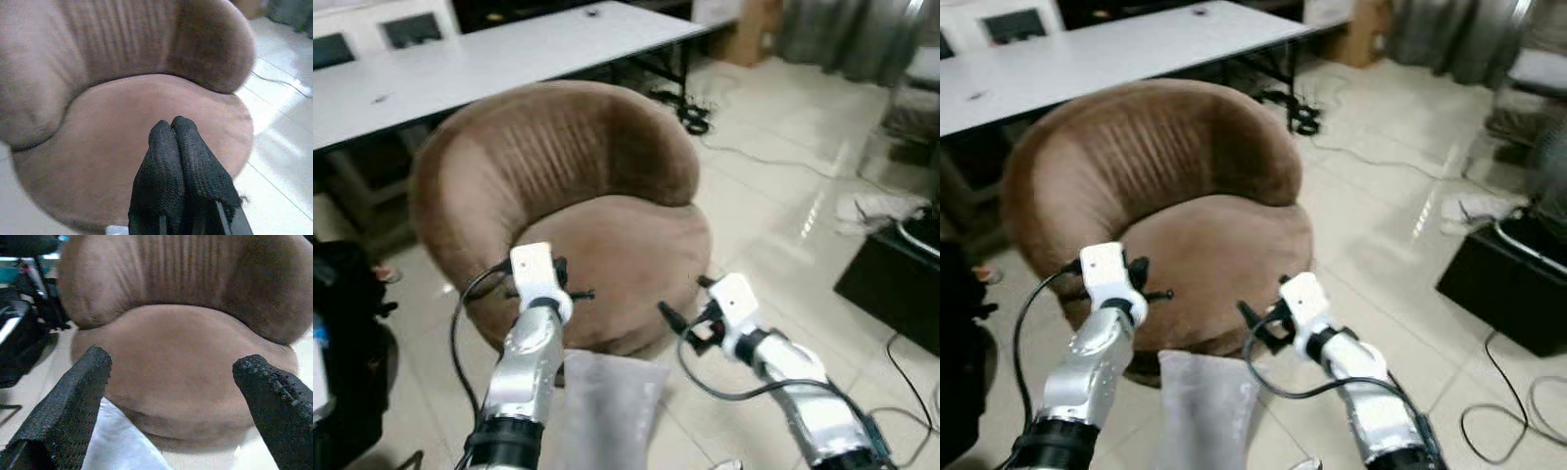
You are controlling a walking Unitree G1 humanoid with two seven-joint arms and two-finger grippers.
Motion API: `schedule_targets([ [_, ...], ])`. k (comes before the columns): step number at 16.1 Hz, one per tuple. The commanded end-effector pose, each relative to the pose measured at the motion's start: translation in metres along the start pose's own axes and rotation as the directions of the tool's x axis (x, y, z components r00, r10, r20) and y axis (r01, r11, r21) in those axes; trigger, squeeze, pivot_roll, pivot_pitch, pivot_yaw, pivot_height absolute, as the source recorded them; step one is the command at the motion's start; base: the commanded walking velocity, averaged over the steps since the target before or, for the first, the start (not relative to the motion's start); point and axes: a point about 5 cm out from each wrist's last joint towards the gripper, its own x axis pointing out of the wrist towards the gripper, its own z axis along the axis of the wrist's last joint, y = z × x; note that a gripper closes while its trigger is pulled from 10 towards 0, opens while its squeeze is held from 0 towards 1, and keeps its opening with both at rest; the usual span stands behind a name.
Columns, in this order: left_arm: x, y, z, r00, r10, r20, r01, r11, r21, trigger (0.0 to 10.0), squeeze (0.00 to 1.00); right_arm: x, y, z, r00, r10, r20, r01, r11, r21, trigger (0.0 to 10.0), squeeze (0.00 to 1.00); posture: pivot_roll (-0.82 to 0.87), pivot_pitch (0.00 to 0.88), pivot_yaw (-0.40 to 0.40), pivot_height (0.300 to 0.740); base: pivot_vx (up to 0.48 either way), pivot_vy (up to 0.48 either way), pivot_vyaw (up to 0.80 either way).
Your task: Move the pillow to the sofa from floor
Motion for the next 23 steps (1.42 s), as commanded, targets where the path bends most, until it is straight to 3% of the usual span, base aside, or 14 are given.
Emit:
schedule_targets([
  [1,-0.001,0.004,-0.006,0.999,0.029,-0.026,-0.028,0.999,0.029,10.0,0.00,0.006,0.001,0.013,0.999,-0.005,0.033,0.005,1.000,-0.007,10.0,0.00,-0.15,0.000,0.067,0.740,0.000,0.000,0.00],
  [9,-0.001,0.005,-0.010,0.997,0.058,-0.045,-0.053,0.993,0.110,10.0,0.00,0.009,0.000,-0.008,1.000,-0.004,-0.011,0.004,1.000,0.005,10.0,0.00,-0.15,0.000,0.070,0.740,0.000,0.000,0.00],
  [21,-0.005,0.004,-0.011,0.998,0.045,-0.043,-0.040,0.993,0.107,10.0,0.00,0.014,-0.004,-0.021,1.000,-0.012,-0.025,0.013,1.000,0.015,10.0,0.00,-0.13,0.000,0.059,0.740,0.000,0.000,0.50],
  [23,-0.005,0.007,-0.010,0.997,0.057,-0.043,-0.050,0.988,0.146,10.0,0.00,0.015,-0.004,-0.019,1.000,-0.011,-0.017,0.011,1.000,0.008,10.0,0.00,-0.13,0.000,0.059,0.740,0.000,0.000,0.00],
])
